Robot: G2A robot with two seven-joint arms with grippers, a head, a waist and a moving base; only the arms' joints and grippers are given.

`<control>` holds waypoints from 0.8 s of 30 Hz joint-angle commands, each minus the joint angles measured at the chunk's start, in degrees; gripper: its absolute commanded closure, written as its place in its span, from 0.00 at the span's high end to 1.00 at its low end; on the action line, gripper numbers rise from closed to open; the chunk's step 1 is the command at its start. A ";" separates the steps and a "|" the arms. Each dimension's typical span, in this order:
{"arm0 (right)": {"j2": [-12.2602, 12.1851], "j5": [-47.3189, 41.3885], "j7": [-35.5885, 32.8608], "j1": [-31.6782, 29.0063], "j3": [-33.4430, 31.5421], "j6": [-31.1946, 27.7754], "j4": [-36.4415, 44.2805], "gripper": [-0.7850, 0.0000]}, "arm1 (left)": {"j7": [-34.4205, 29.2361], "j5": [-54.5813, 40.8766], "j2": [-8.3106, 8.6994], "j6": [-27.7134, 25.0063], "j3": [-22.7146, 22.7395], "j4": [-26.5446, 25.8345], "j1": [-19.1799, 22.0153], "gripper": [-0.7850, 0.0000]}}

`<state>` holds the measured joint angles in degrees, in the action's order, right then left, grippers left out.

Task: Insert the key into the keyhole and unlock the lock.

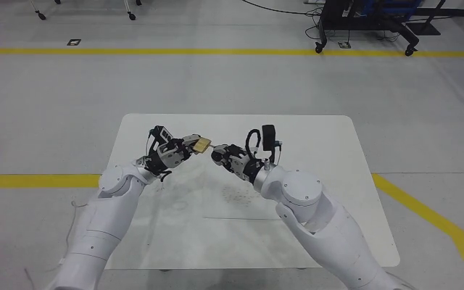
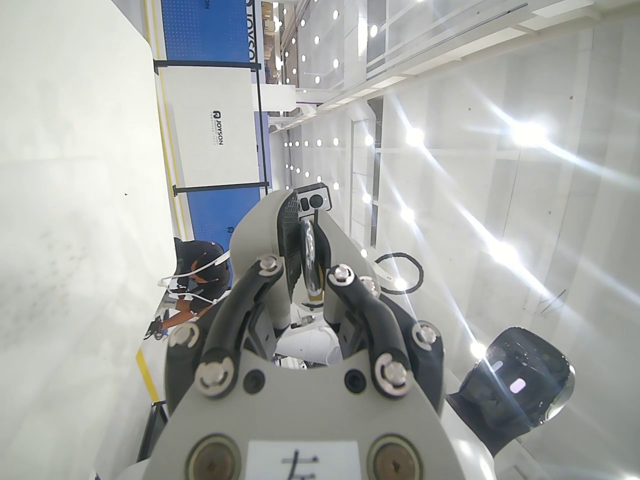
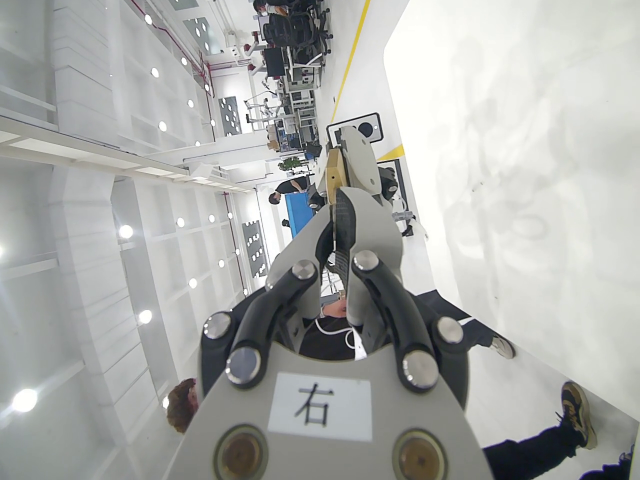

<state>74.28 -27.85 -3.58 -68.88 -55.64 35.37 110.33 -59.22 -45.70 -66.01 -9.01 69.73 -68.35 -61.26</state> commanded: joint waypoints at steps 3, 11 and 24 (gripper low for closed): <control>0.18 0.34 0.47 -0.02 0.08 0.06 0.00 0.00 | 0.23 -0.09 -0.10 -0.35 0.10 -0.30 -0.25 0.00; 0.50 0.97 1.41 -0.38 0.15 0.07 0.31 0.00 | 1.36 -0.86 -0.32 -0.74 0.52 -0.62 -0.64 0.00; 1.19 2.12 3.12 -0.40 0.82 0.11 0.49 0.00 | 3.10 -0.12 -0.64 -1.77 0.78 -1.25 -1.14 0.00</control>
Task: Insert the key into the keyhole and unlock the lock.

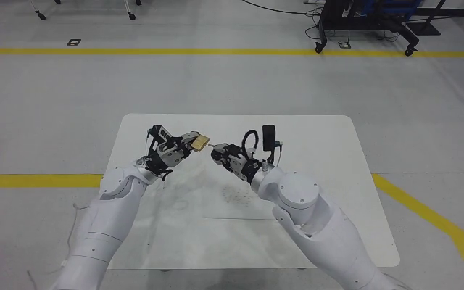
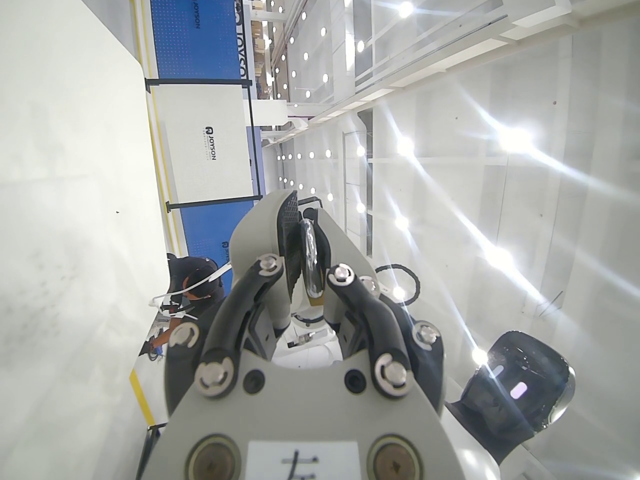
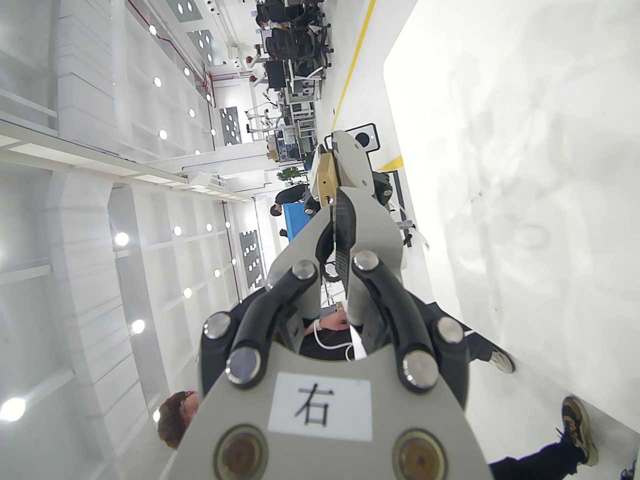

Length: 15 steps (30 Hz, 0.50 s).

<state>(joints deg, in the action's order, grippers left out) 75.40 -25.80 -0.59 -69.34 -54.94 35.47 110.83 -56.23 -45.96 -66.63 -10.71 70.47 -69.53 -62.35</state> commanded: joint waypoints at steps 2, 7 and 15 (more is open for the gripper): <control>0.21 0.29 0.43 0.17 0.31 0.03 -0.03 0.00 | 0.39 0.46 -0.04 -0.26 0.10 -0.20 -0.15 0.00; 0.54 0.48 0.88 0.35 0.67 0.10 -0.12 0.00 | 0.51 0.85 -0.13 -0.38 0.14 -0.54 -0.29 0.00; 0.96 0.88 1.63 0.31 0.75 0.47 -0.20 0.00 | 1.05 1.29 -0.26 -1.23 0.49 -0.89 -0.48 0.00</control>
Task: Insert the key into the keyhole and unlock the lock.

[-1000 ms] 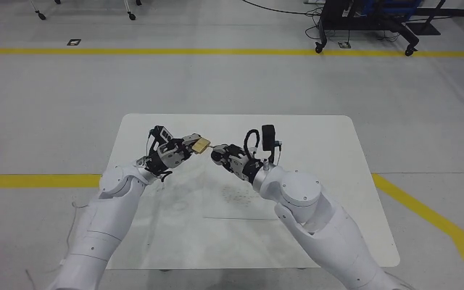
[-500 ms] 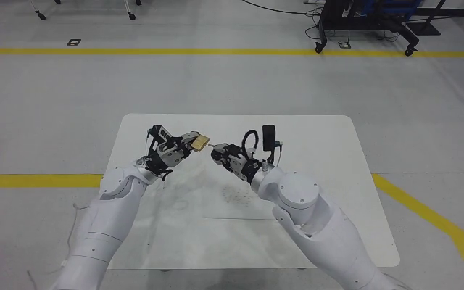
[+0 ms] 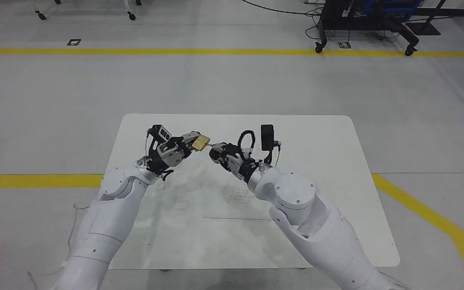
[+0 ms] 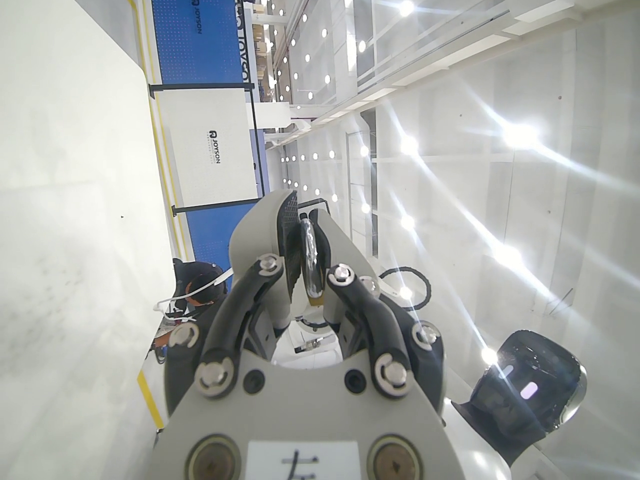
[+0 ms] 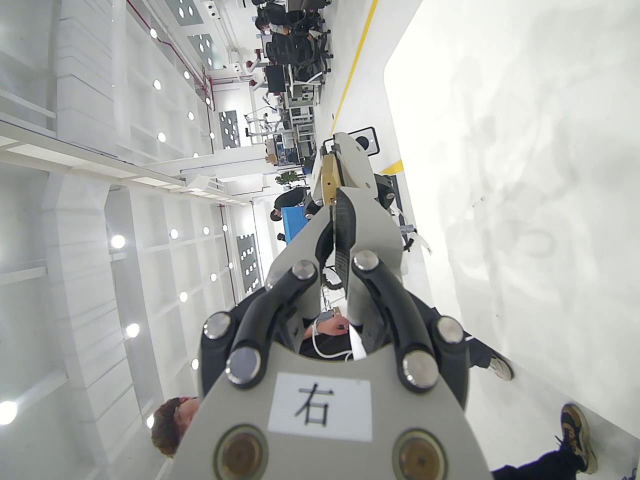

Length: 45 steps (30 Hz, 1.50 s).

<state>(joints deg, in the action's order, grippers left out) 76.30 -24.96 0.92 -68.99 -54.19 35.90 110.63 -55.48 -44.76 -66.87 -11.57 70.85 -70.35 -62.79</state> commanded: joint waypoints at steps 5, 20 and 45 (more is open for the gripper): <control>0.34 0.04 0.35 -0.08 0.07 0.03 -0.08 0.00 | 1.86 1.04 -0.14 -1.51 0.23 -0.79 -0.54 0.00; 1.26 0.96 2.26 0.27 0.26 -0.57 -0.35 0.00 | 4.60 1.74 -0.45 -3.49 0.88 -2.45 -1.86 0.00; 2.71 0.07 10.98 -3.59 1.59 -5.99 1.15 0.00 | 9.82 -2.41 -1.42 6.51 -0.82 -2.19 -1.65 0.00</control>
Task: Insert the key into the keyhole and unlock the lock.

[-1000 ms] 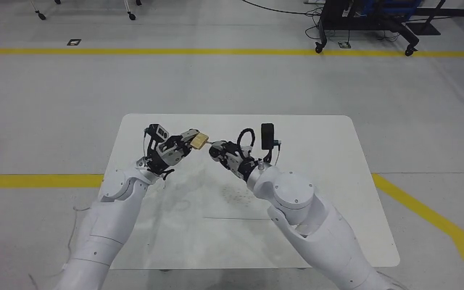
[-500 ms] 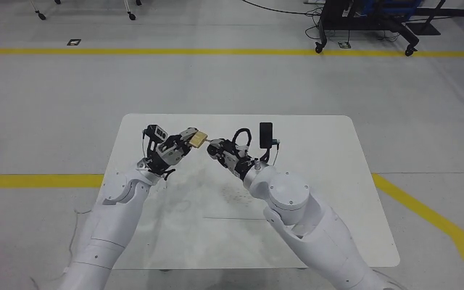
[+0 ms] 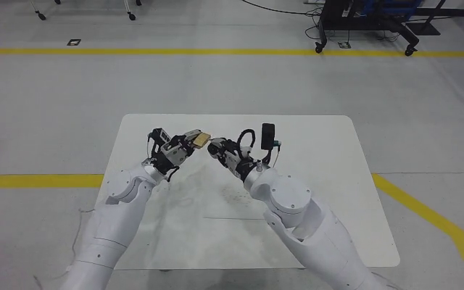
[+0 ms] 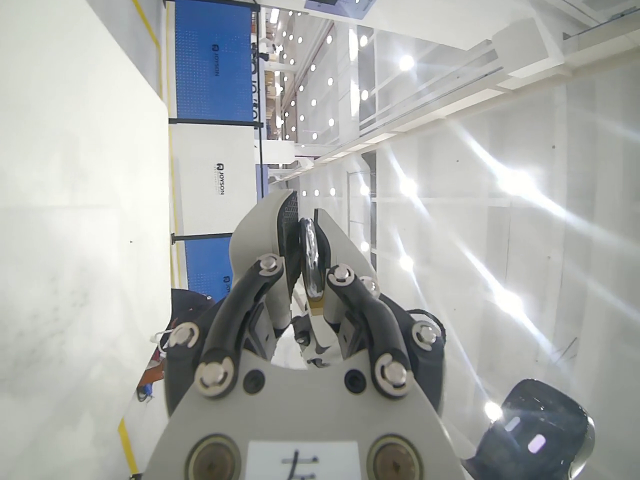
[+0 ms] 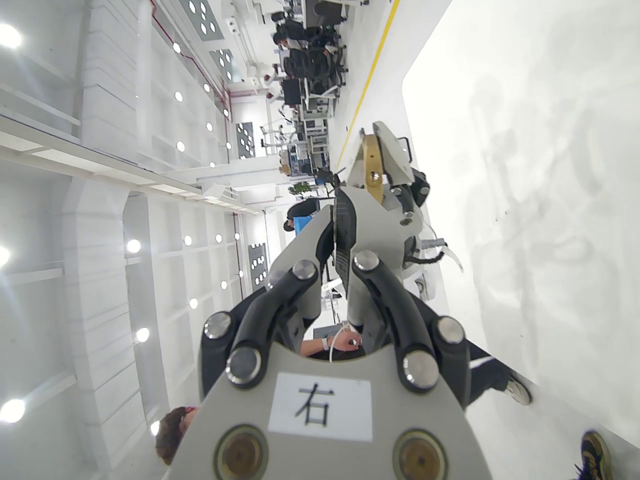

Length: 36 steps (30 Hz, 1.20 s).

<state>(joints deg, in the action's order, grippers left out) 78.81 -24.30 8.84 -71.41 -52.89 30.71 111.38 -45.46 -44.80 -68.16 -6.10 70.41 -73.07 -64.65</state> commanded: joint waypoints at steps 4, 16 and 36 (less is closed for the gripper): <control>1.20 -2.29 12.16 -3.98 1.70 0.68 2.54 0.00 | -1.44 -3.83 -0.84 3.45 -2.78 3.46 1.59 0.00; 3.60 -8.60 22.08 -4.33 3.12 6.29 2.58 0.00 | -5.98 -5.98 -2.34 -1.25 -5.51 8.66 3.24 0.00; 5.62 -4.35 25.17 -3.95 4.63 6.78 1.78 0.00 | -7.67 -3.16 -2.52 -3.21 -4.29 7.90 2.77 0.00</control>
<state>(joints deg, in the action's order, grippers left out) 84.31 -28.93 33.83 -75.44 -48.38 37.30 113.25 -53.12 -48.15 -70.66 -9.26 66.12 -65.00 -61.83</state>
